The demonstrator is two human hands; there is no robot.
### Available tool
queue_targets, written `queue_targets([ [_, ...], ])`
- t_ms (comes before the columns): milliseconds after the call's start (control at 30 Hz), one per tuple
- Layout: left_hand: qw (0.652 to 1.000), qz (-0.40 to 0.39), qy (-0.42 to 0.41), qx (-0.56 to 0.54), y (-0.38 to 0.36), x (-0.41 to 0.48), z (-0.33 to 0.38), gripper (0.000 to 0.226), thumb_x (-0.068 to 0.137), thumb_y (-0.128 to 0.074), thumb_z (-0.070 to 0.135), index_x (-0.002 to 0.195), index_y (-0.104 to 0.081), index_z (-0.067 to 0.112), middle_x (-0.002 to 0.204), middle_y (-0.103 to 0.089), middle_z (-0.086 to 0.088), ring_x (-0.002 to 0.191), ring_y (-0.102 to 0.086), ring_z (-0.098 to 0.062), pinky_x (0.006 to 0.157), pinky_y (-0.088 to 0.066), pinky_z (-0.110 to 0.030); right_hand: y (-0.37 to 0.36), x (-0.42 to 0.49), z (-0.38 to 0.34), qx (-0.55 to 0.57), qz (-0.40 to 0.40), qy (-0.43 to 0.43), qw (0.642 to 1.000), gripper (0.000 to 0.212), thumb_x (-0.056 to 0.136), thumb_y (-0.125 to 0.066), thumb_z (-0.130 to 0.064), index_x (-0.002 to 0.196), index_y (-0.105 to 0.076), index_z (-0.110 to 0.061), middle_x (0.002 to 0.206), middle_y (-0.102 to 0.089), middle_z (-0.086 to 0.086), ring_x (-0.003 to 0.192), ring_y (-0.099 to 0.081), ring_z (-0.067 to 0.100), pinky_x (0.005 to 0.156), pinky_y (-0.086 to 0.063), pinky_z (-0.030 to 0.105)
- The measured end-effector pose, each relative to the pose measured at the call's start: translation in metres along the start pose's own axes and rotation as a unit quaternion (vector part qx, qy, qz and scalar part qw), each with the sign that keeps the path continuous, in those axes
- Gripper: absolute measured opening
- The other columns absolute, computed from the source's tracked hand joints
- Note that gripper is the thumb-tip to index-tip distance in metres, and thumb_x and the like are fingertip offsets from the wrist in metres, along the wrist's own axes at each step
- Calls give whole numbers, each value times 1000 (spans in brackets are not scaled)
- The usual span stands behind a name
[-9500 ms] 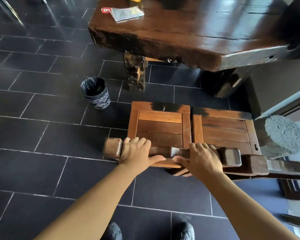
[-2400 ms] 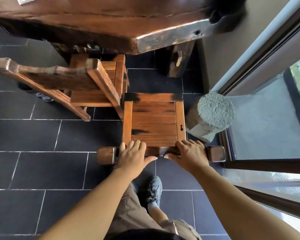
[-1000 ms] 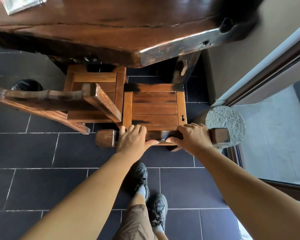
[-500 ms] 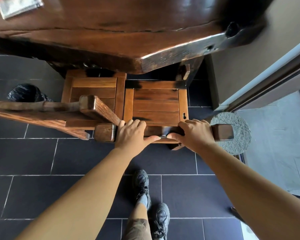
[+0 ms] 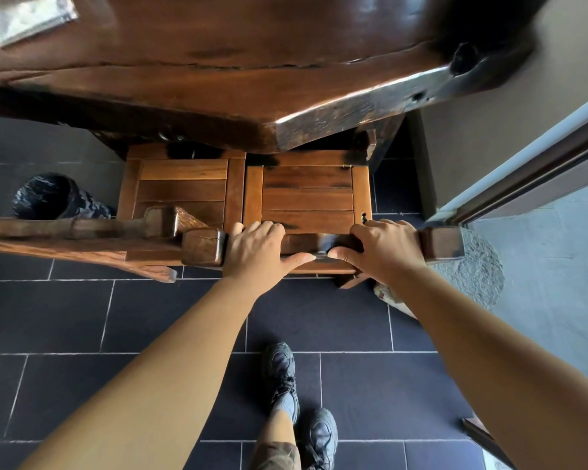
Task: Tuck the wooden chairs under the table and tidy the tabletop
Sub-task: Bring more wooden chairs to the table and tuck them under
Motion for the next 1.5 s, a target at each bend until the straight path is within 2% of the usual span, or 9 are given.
queue_targets([
  [167,1000,-7,5,-3,0,17,-4,83,77,-24,88,99,-65,19,97,-68,2,90,-60,-23,83,-37,-41,3,16,5,15,-12,-4,1000,52,84,-43,-79,78,-52,-28,73,-49,-9,76,-63,21,66,-33,31],
  [367,1000,-17,13,0,-2,24,-8,84,76,-23,89,98,-64,19,95,-67,2,89,-60,-22,84,-37,-41,-2,23,10,9,-3,-11,1000,62,81,-38,-82,82,-61,-25,78,-64,-6,76,-64,21,69,-44,34],
  [533,999,-29,10,6,-2,26,-8,82,78,-24,88,100,-63,20,97,-67,2,90,-59,-22,85,-36,-41,1,26,10,7,-16,-12,1000,61,82,-38,-82,81,-60,-26,78,-64,-6,77,-63,21,67,-38,33],
  [733,999,-34,12,6,-3,27,-8,81,79,-25,87,102,-63,19,100,-67,1,94,-59,-22,88,-37,-43,-2,26,10,7,-24,-17,1000,58,83,-42,-81,81,-58,-26,82,-66,-5,80,-65,22,72,-45,36],
  [900,998,-61,22,6,-2,26,-7,79,80,-29,86,107,-61,20,108,-66,3,101,-58,-22,92,-35,-43,0,28,10,-4,-57,-38,998,61,81,-38,-85,79,-55,-26,76,-55,-10,79,-62,19,71,-35,33],
  [1067,988,-137,27,-66,9,24,-7,63,89,-44,70,127,-56,21,125,-62,1,118,-54,-24,104,-32,-46,4,21,6,72,-152,-94,981,50,87,-45,-71,107,-61,-29,107,-69,-2,99,-62,23,92,-38,41],
  [1200,981,-168,22,-95,29,-3,-5,65,93,-56,48,147,-37,17,152,-41,-5,141,-36,-25,119,-20,-49,26,-2,-14,111,-166,-107,974,56,90,-57,-53,138,-48,-25,137,-55,1,129,-50,26,112,-33,47],
  [1333,975,-166,52,-138,62,-36,4,64,93,-59,42,147,-35,20,149,-40,-2,133,-42,-26,104,-42,-45,61,-31,-31,159,-151,-112,969,58,90,-61,-44,144,-44,-29,136,-55,1,119,-57,27,94,-52,42],
  [1500,976,-139,61,-153,113,-73,10,64,91,-62,40,146,-35,19,145,-43,-4,133,-42,-26,106,-42,-44,115,-67,-46,150,-105,-99,978,52,91,-59,-44,140,-49,-29,128,-62,2,108,-63,25,83,-57,40],
])
Point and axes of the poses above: each hand's wrist, its own x-axis towards the middle knuckle, its own y-axis out of the back of the hand, z = x × y, the point moved 6 cm from there along x, towards the middle knuckle
